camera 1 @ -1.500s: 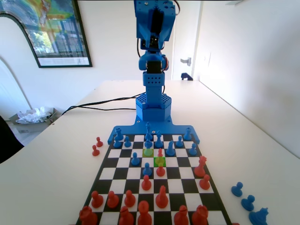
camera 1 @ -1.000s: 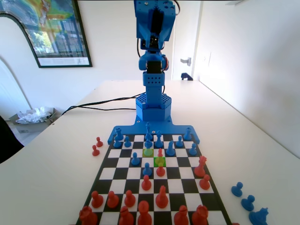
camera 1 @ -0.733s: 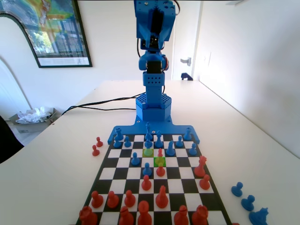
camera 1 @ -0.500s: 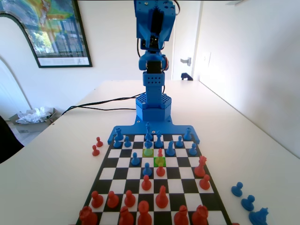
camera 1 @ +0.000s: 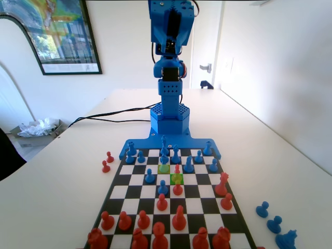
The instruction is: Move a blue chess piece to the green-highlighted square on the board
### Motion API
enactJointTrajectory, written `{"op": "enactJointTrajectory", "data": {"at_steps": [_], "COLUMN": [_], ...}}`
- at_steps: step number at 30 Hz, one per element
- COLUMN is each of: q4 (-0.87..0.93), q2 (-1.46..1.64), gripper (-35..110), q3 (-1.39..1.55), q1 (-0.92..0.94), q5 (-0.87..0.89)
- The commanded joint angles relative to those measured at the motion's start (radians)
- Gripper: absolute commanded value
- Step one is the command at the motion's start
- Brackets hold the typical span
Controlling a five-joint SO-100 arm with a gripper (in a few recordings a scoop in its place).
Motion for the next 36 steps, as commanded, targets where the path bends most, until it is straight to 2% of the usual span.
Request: {"op": "enactJointTrajectory", "data": {"at_steps": [1,15,23,36], "q4": [-0.015,-0.015,-0.017,0.061], "q2": [0.023,0.023,0.018,-0.396], "gripper": [10,1,1,1], "q3": [0.006,0.006,0.0,-0.334], "q1": [-0.002,-0.002,0.014,-0.054], "q5": [-0.011,-0.011,-0.02,0.235]}}
